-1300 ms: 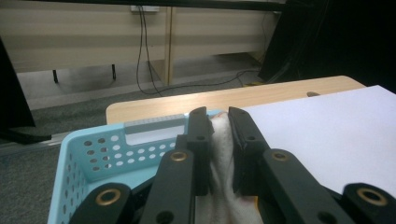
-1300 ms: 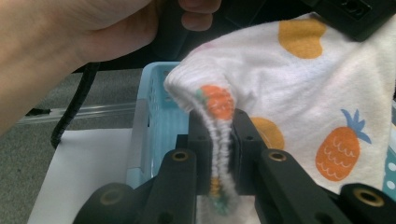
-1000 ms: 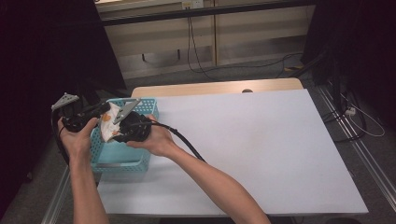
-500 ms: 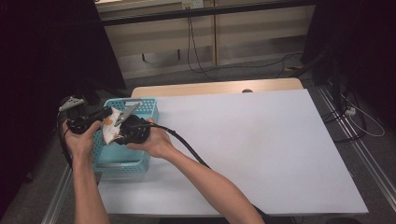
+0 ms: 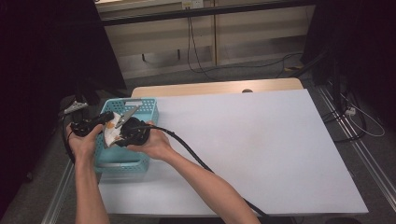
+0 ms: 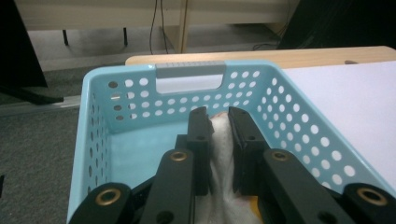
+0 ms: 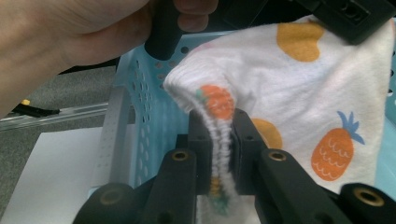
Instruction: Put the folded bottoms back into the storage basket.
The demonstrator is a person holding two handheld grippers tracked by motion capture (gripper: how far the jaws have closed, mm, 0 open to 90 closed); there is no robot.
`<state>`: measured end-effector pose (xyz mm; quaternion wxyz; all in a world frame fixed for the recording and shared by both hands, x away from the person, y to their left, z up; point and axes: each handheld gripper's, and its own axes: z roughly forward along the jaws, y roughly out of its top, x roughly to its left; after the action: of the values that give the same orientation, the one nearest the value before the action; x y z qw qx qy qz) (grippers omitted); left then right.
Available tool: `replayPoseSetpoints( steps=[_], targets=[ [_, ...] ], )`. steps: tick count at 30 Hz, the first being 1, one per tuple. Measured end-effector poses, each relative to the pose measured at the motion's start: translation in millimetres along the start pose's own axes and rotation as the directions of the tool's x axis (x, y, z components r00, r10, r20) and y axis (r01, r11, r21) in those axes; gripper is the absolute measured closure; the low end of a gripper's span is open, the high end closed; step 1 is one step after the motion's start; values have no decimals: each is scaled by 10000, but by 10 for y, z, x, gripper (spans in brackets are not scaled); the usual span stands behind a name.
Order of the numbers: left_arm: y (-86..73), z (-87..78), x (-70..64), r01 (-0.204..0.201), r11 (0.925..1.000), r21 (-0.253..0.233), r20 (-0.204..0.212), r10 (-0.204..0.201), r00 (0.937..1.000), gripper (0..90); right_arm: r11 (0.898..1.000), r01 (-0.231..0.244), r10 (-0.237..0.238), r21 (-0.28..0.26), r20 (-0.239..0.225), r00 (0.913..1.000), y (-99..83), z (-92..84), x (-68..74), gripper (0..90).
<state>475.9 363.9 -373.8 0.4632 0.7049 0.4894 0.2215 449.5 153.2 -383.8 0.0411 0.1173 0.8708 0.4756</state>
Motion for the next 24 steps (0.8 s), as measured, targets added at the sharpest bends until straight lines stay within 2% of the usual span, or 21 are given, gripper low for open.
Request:
replayPoseSetpoints(
  steps=[5, 12, 19, 24],
  targets=[
    [-32, 40, 7, -92, 9998, 156, -32, 93, 10000, 801, 10000, -1, 1, 81, -25, 10000, -26, 31, -14, 815],
    [-91, 86, 46, 25, 9993, 380, -58, -22, 10000, 801, 9998, -85, 86, 191, -41, 10000, -66, 83, -34, 815],
    [-130, 136, 55, -71, 9980, 622, -184, 83, 9998, 801, 9994, -163, 165, 293, -60, 9998, -103, 127, -53, 814],
    [-159, 156, 80, 10, 9978, 661, -165, 1, 9999, 801, 9992, -227, 229, 332, -45, 9997, -121, 144, -62, 813]
  ],
)
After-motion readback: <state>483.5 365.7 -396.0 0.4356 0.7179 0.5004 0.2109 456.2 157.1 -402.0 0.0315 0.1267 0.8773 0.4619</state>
